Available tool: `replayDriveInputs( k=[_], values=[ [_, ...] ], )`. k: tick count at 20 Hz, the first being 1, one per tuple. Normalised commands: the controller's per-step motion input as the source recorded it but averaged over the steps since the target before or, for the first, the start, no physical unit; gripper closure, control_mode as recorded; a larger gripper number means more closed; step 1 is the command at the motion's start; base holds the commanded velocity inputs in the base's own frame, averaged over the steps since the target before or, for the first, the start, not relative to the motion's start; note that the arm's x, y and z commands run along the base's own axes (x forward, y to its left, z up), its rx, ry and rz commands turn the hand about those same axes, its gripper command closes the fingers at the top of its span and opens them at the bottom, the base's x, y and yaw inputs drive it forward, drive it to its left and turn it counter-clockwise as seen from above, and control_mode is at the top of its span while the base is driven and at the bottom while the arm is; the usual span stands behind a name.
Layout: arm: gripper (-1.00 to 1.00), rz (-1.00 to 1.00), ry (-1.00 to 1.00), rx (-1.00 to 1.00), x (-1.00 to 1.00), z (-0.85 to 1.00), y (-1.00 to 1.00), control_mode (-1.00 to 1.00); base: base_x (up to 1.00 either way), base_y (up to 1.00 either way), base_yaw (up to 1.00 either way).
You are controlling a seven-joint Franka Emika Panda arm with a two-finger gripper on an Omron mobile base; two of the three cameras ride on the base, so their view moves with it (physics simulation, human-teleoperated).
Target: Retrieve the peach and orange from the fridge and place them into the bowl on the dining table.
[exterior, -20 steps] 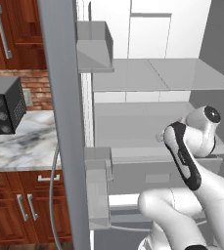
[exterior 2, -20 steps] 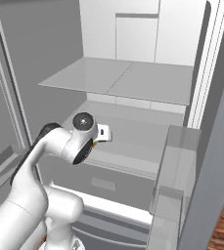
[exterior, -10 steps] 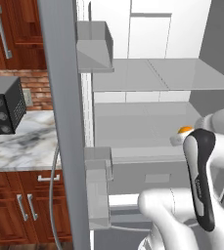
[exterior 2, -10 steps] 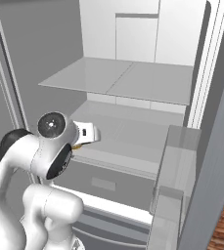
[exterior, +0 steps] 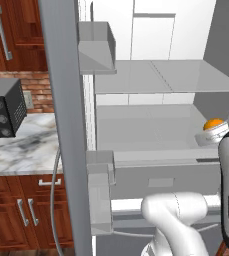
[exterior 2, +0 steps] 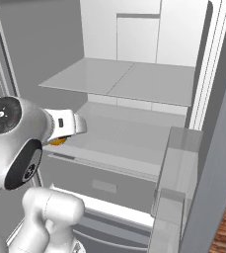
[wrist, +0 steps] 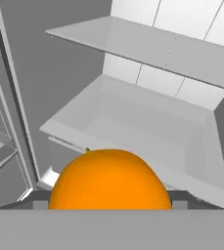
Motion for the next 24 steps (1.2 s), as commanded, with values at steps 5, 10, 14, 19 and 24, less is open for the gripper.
replayDriveInputs(
  k=[5,10,14,19,24],
  values=[
    [1.0,-0.01,0.0,-0.09,-0.48,0.6,0.15,-1.0,0.0,0.0,0.0],
    [1.0,-0.05,0.0,-0.04,-0.15,0.02,0.08,-1.0,0.0,0.0,0.0],
    [1.0,0.0,0.0,0.0,0.0,0.0,0.06,-1.0,0.0,0.0,0.0],
    [1.0,0.0,0.0,0.0,0.0,0.0,0.0,1.0,-0.06,0.0,0.0],
    [1.0,0.0,0.0,0.0,0.0,0.0,0.0,1.0,-0.42,-0.03,0.1]
  ],
)
